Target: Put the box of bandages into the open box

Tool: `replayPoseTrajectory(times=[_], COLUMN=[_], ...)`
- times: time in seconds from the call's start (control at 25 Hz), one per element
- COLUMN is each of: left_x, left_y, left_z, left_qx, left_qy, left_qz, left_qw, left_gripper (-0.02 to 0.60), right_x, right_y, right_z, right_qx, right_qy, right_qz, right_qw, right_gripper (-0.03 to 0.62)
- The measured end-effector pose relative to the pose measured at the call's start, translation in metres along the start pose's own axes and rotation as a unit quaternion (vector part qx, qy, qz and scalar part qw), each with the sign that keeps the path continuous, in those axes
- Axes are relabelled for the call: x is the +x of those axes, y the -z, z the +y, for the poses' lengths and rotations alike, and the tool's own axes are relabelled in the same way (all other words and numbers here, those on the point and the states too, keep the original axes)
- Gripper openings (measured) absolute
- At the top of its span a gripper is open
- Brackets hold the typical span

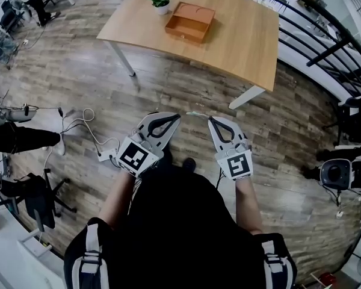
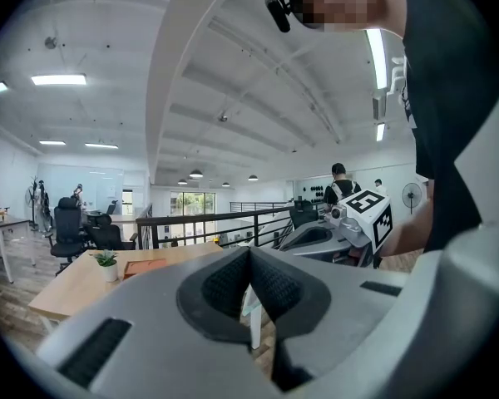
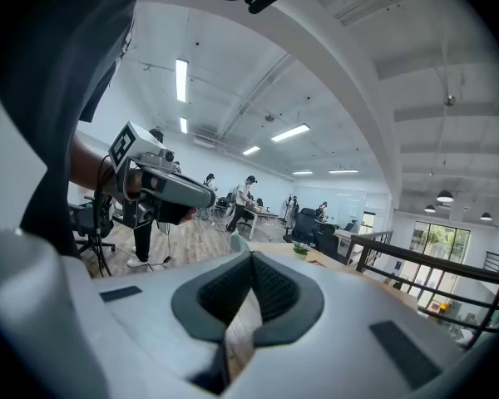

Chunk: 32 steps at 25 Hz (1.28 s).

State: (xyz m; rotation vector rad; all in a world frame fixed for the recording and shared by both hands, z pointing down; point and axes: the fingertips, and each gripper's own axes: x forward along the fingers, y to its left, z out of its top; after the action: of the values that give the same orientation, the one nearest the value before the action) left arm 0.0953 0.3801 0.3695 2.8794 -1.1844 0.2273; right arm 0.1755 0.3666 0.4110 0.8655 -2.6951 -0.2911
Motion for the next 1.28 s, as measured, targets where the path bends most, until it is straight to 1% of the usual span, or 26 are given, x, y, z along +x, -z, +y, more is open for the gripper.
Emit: replayPoseTrajectory(times=[0.12, 0.2, 0.36, 0.56, 0.68, 0.76, 0.88, 1.0, 1.28], left_x=[0.006, 0.008, 0.01, 0.012, 0.013, 0.013, 0.014, 0.015, 0.006], left_y=[0.001, 0.0, 0.001, 0.002, 0.004, 0.004, 0.005, 0.007, 0.017], left_z=[0.015, 0.026, 0.054, 0.092, 0.111, 0.121, 0.135, 0.151, 0.183], left_qx=[0.004, 0.004, 0.002, 0.002, 0.0, 0.0, 0.001, -0.001, 0.003], left_qy=[0.003, 0.005, -0.002, -0.006, -0.006, -0.006, 0.0, 0.007, 0.024], left_qz=[0.006, 0.005, 0.002, 0.0, 0.001, 0.0, -0.005, -0.01, 0.004], left_qw=[1.0, 1.0, 1.0, 1.0, 1.0, 1.0, 1.0, 0.9999, 0.9997], left_gripper=[0.018, 0.02, 0.019, 0.018, 0.018, 0.019, 0.02, 0.018, 0.02], right_x=[0.015, 0.024, 0.044, 0.069, 0.084, 0.092, 0.104, 0.119, 0.153], right_y=[-0.003, -0.006, -0.008, -0.012, -0.016, -0.017, -0.017, -0.022, -0.028], right_z=[-0.008, -0.012, -0.017, -0.027, -0.03, -0.03, -0.032, -0.034, -0.031], right_qx=[-0.011, -0.003, -0.012, 0.007, -0.016, -0.021, -0.013, -0.026, -0.01], right_qy=[-0.002, 0.001, 0.0, 0.013, 0.013, 0.015, 0.023, 0.025, 0.046], right_qz=[0.003, 0.005, 0.009, 0.014, 0.023, 0.026, 0.034, 0.037, 0.039], right_qw=[1.0, 1.0, 1.0, 1.0, 1.0, 0.999, 0.999, 0.999, 0.998], right_gripper=[0.025, 0.025, 0.025, 0.025, 0.025, 0.025, 0.025, 0.025, 0.025])
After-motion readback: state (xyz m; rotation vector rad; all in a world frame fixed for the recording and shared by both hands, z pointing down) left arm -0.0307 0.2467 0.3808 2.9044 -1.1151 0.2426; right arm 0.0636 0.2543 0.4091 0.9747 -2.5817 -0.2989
